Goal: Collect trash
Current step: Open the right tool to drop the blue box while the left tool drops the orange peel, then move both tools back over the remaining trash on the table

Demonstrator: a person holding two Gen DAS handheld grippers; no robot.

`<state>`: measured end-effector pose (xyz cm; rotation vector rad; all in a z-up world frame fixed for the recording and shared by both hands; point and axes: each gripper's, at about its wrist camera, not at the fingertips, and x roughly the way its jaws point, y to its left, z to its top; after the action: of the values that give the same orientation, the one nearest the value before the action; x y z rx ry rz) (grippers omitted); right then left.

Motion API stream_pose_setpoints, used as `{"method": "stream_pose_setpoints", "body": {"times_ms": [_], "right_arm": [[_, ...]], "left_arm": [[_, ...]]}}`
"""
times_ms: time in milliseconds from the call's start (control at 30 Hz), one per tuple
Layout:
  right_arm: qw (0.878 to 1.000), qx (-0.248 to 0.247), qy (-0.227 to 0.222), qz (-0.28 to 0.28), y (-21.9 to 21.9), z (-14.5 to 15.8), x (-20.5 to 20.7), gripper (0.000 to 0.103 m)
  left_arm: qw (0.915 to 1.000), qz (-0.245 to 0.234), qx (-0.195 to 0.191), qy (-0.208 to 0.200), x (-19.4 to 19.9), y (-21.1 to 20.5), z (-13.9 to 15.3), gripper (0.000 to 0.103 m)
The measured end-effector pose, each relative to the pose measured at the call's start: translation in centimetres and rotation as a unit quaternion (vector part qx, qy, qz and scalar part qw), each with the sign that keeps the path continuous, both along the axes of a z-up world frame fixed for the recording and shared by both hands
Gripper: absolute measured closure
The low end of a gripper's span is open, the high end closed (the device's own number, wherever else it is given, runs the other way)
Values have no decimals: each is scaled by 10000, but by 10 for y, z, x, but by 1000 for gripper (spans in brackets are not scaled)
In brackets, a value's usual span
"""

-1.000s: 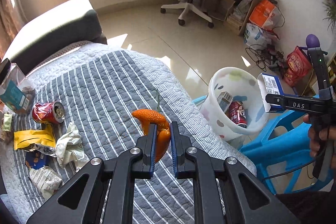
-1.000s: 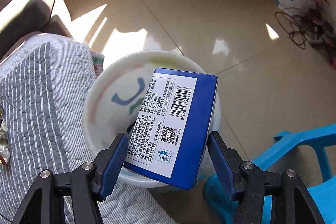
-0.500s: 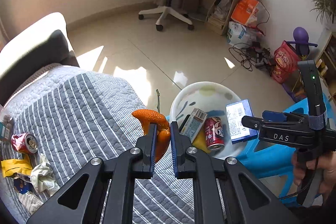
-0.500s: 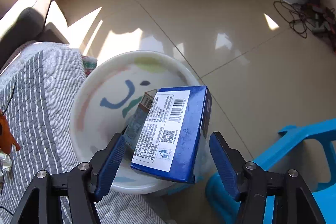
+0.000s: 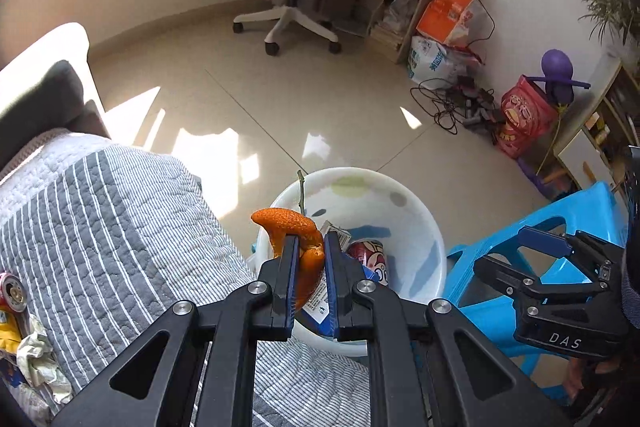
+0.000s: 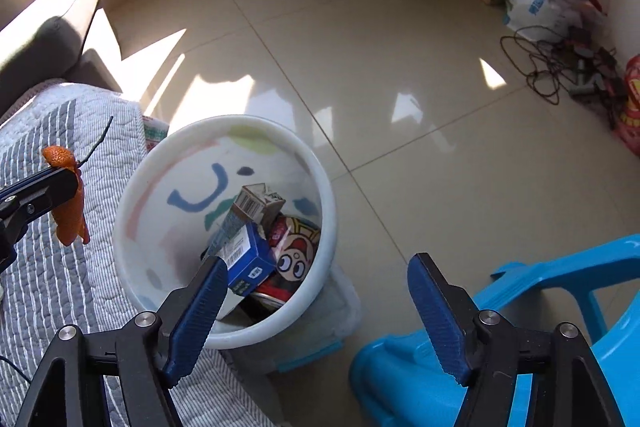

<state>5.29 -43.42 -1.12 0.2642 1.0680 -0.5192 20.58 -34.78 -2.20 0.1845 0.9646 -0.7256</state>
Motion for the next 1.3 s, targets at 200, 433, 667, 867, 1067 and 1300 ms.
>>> {"method": "stream_pose_setpoints", "body": {"times_ms": [200,433,667,867,1067,1300], "right_arm": [[10000,-53,-6,-22,-4,2,-9,25],[9999,-69,-100,-30,-4,9,-16,25],[9998,-72,-178,44,8,17,-16,25],[9995,-40,-270,158,28,25,-11,23],[9992,38,-319,244,53,30,-1,19],[9986,26,-260,458,90,31,14,10]], "left_arm": [[9998,-203,-23,-33,2,-12,-5,76],[9989,305,314,-183,6,3,-4,17],[9961,560,595,-330,4,45,0,11],[9955,733,527,-291,-8,95,14,0],[9934,949,554,-323,-24,147,29,0],[9892,1361,480,-264,-31,212,28,0]]}}
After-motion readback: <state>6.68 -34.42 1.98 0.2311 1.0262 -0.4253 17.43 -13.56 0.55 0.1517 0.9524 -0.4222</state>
